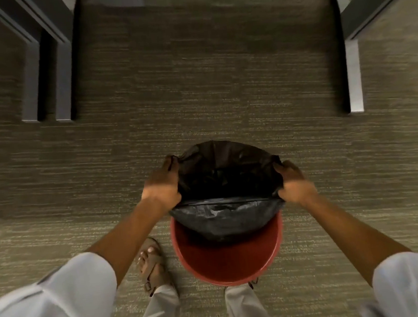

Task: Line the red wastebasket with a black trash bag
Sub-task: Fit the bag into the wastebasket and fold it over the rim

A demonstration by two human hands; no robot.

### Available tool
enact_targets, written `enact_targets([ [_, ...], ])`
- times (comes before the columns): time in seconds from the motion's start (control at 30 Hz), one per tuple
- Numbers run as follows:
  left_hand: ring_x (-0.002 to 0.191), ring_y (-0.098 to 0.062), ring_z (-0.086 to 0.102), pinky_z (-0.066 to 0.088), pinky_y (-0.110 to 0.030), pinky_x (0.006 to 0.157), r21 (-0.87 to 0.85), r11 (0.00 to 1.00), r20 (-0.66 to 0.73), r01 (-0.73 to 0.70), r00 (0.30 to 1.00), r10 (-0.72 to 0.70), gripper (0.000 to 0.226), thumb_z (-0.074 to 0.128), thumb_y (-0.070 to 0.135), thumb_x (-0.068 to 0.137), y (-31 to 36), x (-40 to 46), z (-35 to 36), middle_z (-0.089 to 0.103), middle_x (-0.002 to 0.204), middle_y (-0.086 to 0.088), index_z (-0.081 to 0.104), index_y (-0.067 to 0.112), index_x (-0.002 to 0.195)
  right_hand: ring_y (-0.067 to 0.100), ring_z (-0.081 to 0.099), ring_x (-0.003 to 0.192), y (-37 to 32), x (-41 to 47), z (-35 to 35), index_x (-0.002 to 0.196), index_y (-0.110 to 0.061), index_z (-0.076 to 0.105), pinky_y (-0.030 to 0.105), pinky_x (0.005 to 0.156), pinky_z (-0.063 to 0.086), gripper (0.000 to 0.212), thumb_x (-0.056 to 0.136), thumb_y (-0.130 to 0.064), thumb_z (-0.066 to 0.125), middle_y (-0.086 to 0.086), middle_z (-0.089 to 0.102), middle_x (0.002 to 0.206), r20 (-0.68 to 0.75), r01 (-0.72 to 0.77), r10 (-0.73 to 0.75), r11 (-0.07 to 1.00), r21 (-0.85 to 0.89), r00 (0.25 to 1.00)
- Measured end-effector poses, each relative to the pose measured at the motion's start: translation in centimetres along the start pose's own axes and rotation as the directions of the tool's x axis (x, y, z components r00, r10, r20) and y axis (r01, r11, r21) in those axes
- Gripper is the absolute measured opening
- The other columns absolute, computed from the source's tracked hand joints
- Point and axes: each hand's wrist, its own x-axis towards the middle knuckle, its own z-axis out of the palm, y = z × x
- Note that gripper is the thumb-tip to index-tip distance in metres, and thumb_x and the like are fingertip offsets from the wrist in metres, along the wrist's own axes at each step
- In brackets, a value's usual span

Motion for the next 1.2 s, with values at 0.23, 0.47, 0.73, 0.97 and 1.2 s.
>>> enact_targets([
  [0.23,0.082,-0.025,0.061,0.053,-0.035,0.073,0.097,0.995,0.312,0.032,0.948,-0.061,0.027,0.060,0.018,0.088,-0.1,3.0,3.3,0.058,0.082,-0.002,0.063,0.012,0.114,0.031,0.065,0.103,2.6,0.5,4.1,0.120,-0.018,0.062,0.042,0.086,0.058,0.039,0.081,-0.015,0.066,0.008,0.060,0.119,0.224,0.015,0.034,0.977,-0.214,0.974],
  [0.47,0.115,-0.031,0.065,0.055,-0.039,0.093,0.104,0.994,0.449,0.044,0.889,-0.087,0.034,0.059,0.022,0.089,-1.9,-0.6,8.7,0.069,0.123,-0.011,0.062,0.013,0.121,0.028,0.064,0.105,4.9,-4.2,9.0,0.118,-0.008,0.059,0.033,0.082,0.054,0.040,0.080,-0.015,0.072,0.012,0.062,0.115,0.385,-0.052,0.083,0.995,-0.090,0.919],
  [0.73,0.096,-0.035,0.068,0.055,-0.036,0.078,-0.292,0.920,0.377,0.263,0.915,-0.142,0.031,0.064,0.005,0.079,-4.2,-6.1,13.9,0.072,0.105,-0.018,0.067,0.010,0.110,0.033,0.064,0.108,5.8,-9.5,13.6,0.125,-0.006,0.058,0.040,0.089,0.055,0.054,0.075,-0.018,0.076,0.015,0.064,0.119,0.248,-0.111,0.072,0.983,0.145,0.966],
  [0.97,0.066,-0.021,0.066,0.058,-0.038,0.062,-0.788,-0.335,0.607,0.517,0.744,-0.279,0.020,0.046,-0.009,0.098,-2.4,-11.5,17.9,0.066,0.085,-0.013,0.057,0.007,0.094,0.024,0.071,0.075,3.1,-15.2,20.0,0.126,-0.013,0.052,0.043,0.063,0.060,0.059,0.076,0.016,0.066,0.005,0.071,0.087,0.271,-0.425,0.333,0.610,0.668,0.903],
  [1.2,0.080,-0.020,0.077,0.065,-0.035,0.072,-0.594,-0.731,0.606,0.337,0.785,-0.131,0.023,0.037,0.002,0.103,-1.2,-14.2,18.9,0.079,0.086,-0.011,0.060,0.006,0.101,0.019,0.052,0.061,0.3,-17.1,21.6,0.101,-0.005,0.063,0.030,0.050,0.042,0.026,0.089,0.017,0.057,0.009,0.065,0.074,0.515,-0.548,0.398,-0.038,0.836,0.759],
])
